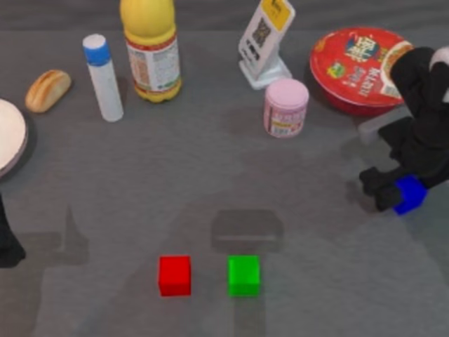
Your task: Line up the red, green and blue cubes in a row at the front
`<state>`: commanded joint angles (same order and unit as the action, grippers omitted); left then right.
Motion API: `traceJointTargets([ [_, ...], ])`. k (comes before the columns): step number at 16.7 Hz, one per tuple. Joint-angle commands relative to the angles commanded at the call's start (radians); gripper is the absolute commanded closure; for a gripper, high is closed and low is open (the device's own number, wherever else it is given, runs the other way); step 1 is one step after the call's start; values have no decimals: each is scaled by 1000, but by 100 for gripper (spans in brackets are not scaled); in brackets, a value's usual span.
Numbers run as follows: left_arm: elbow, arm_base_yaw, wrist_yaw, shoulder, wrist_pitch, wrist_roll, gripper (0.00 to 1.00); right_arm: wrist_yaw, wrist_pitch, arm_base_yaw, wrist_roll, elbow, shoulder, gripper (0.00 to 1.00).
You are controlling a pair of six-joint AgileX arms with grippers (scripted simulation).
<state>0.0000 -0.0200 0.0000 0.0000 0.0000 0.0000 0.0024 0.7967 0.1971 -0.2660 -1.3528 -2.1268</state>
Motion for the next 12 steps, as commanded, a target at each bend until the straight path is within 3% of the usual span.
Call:
traceJointTargets([
  [6, 0, 0, 0, 0, 0, 0, 0, 0, 0, 0, 0, 0, 0, 98],
  [12, 0, 0, 0, 0, 0, 0, 0, 0, 0, 0, 0, 0, 0, 100],
])
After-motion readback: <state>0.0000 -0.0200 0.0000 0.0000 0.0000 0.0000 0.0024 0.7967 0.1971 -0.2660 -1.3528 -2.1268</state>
